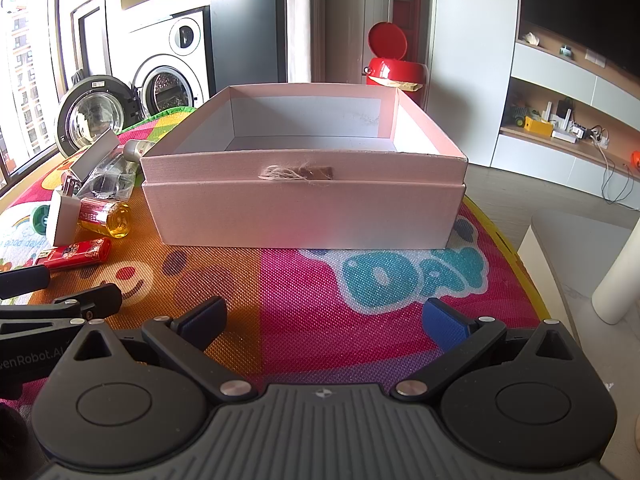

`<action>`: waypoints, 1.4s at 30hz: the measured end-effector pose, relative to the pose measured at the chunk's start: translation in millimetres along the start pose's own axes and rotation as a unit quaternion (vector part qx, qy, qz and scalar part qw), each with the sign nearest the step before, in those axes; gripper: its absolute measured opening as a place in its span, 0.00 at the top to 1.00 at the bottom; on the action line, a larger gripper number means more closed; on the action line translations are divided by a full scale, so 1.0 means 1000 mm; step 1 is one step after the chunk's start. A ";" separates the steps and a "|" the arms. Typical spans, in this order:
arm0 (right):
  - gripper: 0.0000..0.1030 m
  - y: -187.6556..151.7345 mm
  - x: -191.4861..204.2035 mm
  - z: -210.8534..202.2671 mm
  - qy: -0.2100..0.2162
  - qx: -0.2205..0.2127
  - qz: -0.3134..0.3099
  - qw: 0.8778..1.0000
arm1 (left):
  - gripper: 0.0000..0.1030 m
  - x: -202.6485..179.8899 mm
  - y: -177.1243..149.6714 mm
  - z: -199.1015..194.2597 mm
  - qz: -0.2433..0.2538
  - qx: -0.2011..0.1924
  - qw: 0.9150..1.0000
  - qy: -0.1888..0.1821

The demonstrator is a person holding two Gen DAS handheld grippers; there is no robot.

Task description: Organize rigid objects

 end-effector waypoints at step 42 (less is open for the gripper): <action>0.00 0.004 -0.006 -0.001 0.022 0.059 -0.018 0.998 | 0.23 0.026 0.024 -0.023 -0.015 -0.055 0.997 -0.048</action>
Point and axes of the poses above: each gripper's, at about its wrist camera, not at the fingertips, and z roughly the way its jaws point, x to its left, y to its top, the point moved 9 cm from there along z, roughly the way its jaws point, and after that the axes turned 6 degrees about x, right-handed, at the moved point
